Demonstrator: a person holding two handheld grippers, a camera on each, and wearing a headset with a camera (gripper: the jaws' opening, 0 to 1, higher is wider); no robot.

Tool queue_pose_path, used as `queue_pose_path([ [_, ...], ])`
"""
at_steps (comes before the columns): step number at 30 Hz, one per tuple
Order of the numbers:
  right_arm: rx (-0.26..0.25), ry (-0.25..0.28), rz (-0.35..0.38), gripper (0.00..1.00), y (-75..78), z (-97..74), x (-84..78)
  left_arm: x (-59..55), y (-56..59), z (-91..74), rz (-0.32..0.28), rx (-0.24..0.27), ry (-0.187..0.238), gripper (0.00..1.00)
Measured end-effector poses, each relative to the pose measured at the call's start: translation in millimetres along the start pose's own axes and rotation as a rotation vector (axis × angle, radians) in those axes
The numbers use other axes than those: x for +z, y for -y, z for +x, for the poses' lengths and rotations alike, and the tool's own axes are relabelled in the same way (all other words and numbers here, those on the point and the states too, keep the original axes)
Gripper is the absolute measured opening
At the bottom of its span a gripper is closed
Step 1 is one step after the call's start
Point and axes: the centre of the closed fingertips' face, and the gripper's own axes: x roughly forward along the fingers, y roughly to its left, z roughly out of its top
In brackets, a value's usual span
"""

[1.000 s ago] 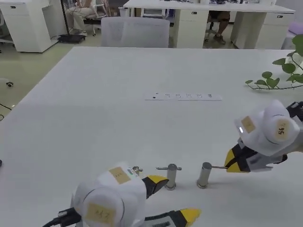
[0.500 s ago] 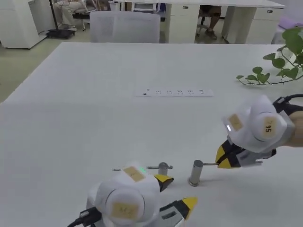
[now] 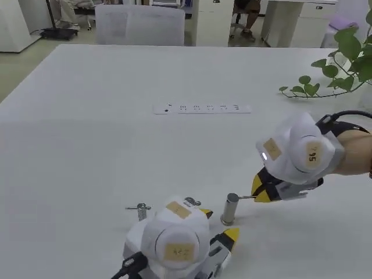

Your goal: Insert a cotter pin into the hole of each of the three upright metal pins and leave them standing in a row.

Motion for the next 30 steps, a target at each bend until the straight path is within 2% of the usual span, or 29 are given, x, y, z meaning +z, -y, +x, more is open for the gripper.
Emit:
queue_pose_path([
  [6, 0.003, -0.003, -0.009, 0.04, -0.1, 0.7, 0.1, -1.9, -3.6, 10.9, 0.012, 0.049, 0.002, 0.25],
  [10, -0.001, -0.009, -0.018, 0.04, 1.2, 0.6, -1.3, -0.5, -3.4, 16.9, 0.004, 0.065, 0.01, 0.23],
  [19, -0.008, -0.017, -0.052, 0.04, 2.8, 1.2, -0.1, 8.9, -6.1, 24.5, 0.008, 0.11, 0.04, 0.17],
  [23, -0.012, -0.02, -0.064, 0.04, 3.7, 1.7, 0.2, 9.6, -7.6, 26.2, 0.027, 0.12, 0.035, 0.12],
  [30, -0.022, -0.022, -0.087, 0.04, 5.7, 2.3, -0.4, 9.1, -7.2, 28.0, 0.053, 0.12, 0.016, 0.11],
])
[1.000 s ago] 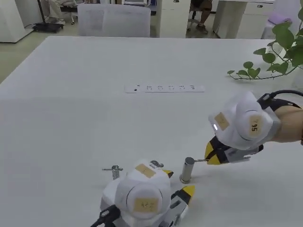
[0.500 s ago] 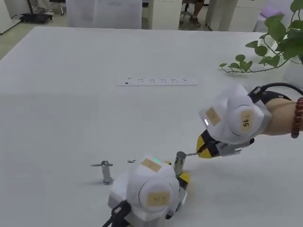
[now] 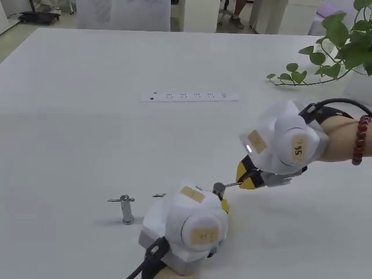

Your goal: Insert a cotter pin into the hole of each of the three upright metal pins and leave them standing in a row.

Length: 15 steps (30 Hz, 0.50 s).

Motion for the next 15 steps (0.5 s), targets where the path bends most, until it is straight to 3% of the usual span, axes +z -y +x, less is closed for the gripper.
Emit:
queue_pose_path([
  [9, -0.011, 0.032, -0.052, 0.04, 1.8, -0.5, 0.3, 0.0, 0.8, -0.1, 0.007, -0.027, -0.01, 0.11],
  [15, -0.015, 0.052, -0.093, 0.04, 0.4, -2.4, 1.5, -1.1, 4.0, -1.7, 0.047, -0.059, -0.017, 0.11],
])
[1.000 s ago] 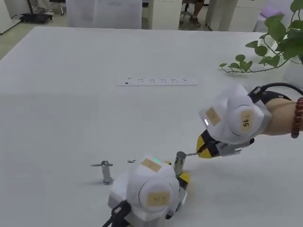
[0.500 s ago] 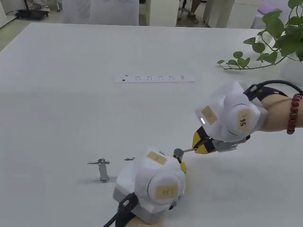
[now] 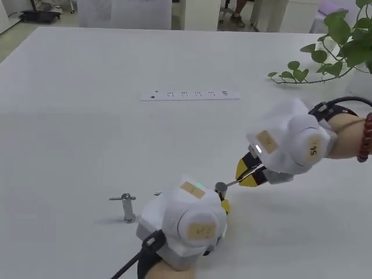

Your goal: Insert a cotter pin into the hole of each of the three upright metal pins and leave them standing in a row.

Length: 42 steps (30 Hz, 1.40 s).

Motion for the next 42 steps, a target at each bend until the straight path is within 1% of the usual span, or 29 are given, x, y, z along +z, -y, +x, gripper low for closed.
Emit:
queue_pose_path([
  [4, -0.003, -0.003, -0.02, 0.04, 0.1, -0.2, 0.0, 0.5, 0.8, 0.9, 0.011, -0.016, -0.001, 0.11],
  [9, -0.017, -0.004, -0.046, 0.04, 2.9, -1.8, 0.2, 1.4, 0.3, 2.1, 0.014, -0.023, -0.001, 0.11],
  [11, -0.015, -0.005, -0.045, 0.04, 2.7, -2.1, -0.3, 1.7, 0.2, 2.5, 0.023, -0.023, -0.002, 0.11],
  [17, -0.022, -0.011, -0.041, 0.04, 5.6, -5.9, 0.3, 2.7, -0.7, 3.3, 0.018, -0.026, -0.003, 0.11],
  [23, -0.004, -0.007, -0.008, 0.04, 2.5, -6.9, 0.2, 3.2, -1.3, 4.0, 0.012, -0.027, -0.004, 0.11],
  [26, -0.002, 0.003, 0.017, 0.04, 3.0, -7.8, -0.3, 3.3, -1.1, 4.2, 0.011, -0.028, -0.004, 0.11],
  [32, -0.008, 0.027, 0.041, 0.04, 5.0, -7.7, 3.5, 3.4, -1.5, 4.6, 0.007, -0.034, -0.005, 0.11],
  [34, -0.008, 0.024, 0.025, 0.04, 5.6, -6.3, 3.6, 3.3, -1.4, 4.6, 0.007, -0.036, -0.006, 0.11],
  [39, -0.006, 0.025, 0.03, 0.04, 5.0, -6.0, 4.3, 2.7, -1.0, 4.9, 0.007, -0.034, -0.007, 0.11],
  [40, -0.005, 0.028, 0.029, 0.04, 4.6, -6.2, 5.2, 2.6, -1.0, 5.0, 0.006, -0.034, -0.006, 0.11],
  [42, 0.001, 0.055, 0.032, 0.04, 3.9, -7.6, 12.8, 2.3, -0.9, 5.3, 0.007, -0.033, -0.006, 0.11],
])
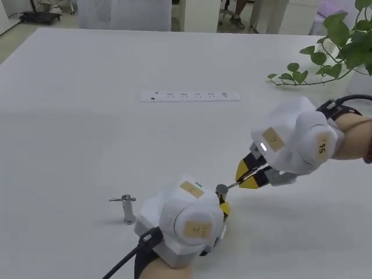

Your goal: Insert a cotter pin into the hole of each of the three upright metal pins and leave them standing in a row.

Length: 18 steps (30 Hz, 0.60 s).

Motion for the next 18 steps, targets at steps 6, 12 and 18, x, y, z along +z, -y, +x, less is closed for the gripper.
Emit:
queue_pose_path([
  [6, 0.007, 0.024, 0.003, 0.04, 1.7, -1.2, 12.1, -0.5, -0.4, -0.3, -0.001, 0.001, -0.001, 0.11],
  [12, 0.009, 0.024, 0.019, 0.04, -1.3, -2.7, 12.3, -1.0, 0.2, -0.7, 0.002, 0.001, -0.001, 0.11],
  [18, 0.02, 0.034, 0.052, 0.04, -3.5, -2.2, 16.5, -0.9, 1.1, -0.5, 0.003, 0.002, 0.0, 0.11],
])
